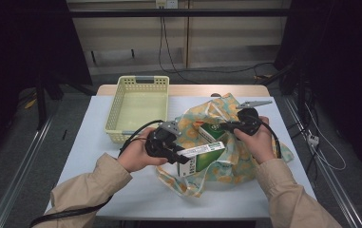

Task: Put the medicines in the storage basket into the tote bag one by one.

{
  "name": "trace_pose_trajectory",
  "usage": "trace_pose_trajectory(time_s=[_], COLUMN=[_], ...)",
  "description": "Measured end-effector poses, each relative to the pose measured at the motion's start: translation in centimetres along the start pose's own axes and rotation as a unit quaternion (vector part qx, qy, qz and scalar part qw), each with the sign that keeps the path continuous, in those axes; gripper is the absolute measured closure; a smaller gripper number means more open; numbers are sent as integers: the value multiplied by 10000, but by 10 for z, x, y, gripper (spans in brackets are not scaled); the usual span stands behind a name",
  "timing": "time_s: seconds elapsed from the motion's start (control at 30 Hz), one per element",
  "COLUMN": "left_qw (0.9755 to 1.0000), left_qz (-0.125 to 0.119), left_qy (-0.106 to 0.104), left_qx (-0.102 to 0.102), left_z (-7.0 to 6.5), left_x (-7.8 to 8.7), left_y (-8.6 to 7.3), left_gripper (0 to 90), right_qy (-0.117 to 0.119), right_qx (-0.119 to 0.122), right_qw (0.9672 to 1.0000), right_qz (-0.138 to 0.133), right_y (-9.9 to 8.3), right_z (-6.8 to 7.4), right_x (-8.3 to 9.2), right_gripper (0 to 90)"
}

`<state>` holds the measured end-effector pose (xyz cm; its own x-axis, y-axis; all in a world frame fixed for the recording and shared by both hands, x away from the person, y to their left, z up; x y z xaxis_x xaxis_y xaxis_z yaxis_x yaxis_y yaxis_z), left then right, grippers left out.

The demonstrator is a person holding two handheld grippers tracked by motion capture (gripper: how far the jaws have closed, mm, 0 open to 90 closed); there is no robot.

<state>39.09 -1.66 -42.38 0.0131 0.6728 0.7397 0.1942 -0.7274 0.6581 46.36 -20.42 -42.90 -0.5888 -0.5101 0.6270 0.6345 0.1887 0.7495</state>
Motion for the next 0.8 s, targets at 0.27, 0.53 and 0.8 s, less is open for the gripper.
trace_pose_trajectory(time_s=[0.27,0.53,0.8], left_qw=[9998,9994,9987], left_qz=[-41,-168,-214], left_qy=[173,212,307], left_qx=[90,227,342], left_z=[9,15,20], left_x=[-13,-30,-45], left_y=[11,24,31], left_gripper=[633,632,632], right_qy=[7,5,-28], right_qx=[20,68,46], right_qw=[10000,10000,10000], right_qz=[-41,-38,-55], right_y=[3,7,7], right_z=[2,5,3], right_x=[3,3,4], right_gripper=[893,893,893])
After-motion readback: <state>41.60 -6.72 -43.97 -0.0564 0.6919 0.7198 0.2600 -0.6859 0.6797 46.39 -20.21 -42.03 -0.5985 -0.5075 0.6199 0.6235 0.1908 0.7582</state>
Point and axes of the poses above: each handheld gripper's, and its own axes: x roughly backward along the jaws, y roughly out of its top, z roughly to its left, the point moved 9 cm from there along -x, roughly forward along the jaws, and after that the axes turned 3 degrees about -x, right-handed, at the moved point
